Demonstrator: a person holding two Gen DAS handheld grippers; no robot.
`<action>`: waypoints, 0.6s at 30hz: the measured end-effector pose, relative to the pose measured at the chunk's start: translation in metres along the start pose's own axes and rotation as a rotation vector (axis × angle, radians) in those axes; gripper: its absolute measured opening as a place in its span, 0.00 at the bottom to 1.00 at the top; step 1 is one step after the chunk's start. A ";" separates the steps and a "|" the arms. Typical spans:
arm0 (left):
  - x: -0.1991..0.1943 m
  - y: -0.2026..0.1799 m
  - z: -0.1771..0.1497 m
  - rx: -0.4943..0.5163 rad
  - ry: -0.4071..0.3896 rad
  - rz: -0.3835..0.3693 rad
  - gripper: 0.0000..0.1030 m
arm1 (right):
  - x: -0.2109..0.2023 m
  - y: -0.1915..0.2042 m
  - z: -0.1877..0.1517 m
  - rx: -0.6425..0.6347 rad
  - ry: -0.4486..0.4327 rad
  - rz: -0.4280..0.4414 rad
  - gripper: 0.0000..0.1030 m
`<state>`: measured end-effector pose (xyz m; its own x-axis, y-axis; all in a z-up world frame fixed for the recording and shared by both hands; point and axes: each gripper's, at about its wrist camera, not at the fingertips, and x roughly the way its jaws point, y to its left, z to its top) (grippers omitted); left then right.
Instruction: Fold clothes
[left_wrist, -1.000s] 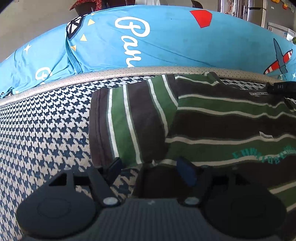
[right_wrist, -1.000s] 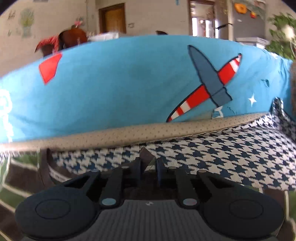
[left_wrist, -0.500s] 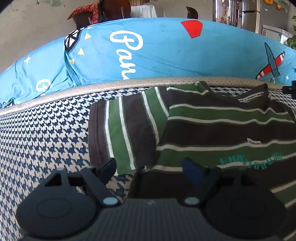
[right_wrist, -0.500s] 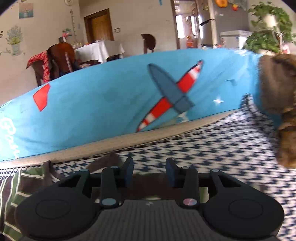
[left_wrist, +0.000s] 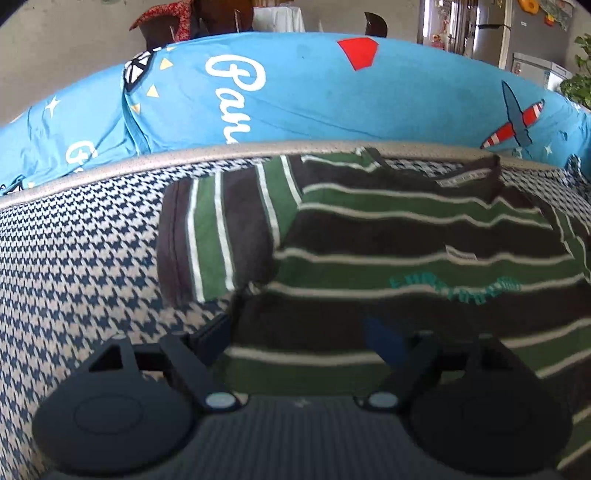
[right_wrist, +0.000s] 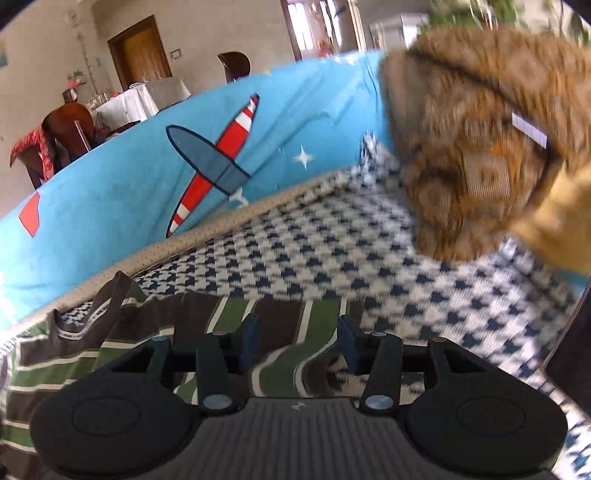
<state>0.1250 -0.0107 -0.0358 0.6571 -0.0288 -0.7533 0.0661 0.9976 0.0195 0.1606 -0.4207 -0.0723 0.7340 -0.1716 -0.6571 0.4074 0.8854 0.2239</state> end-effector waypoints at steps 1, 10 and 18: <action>0.000 -0.003 -0.002 0.010 0.005 -0.010 0.80 | 0.003 -0.001 0.000 0.007 0.004 -0.003 0.45; 0.006 -0.017 -0.006 0.051 0.014 -0.023 0.80 | 0.021 0.011 -0.008 -0.004 -0.002 -0.042 0.14; 0.009 -0.019 -0.009 0.065 0.022 -0.032 0.80 | -0.001 0.010 -0.002 0.027 -0.140 -0.196 0.08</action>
<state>0.1231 -0.0293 -0.0487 0.6369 -0.0584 -0.7687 0.1355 0.9901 0.0371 0.1632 -0.4109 -0.0708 0.7071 -0.3986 -0.5840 0.5624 0.8176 0.1229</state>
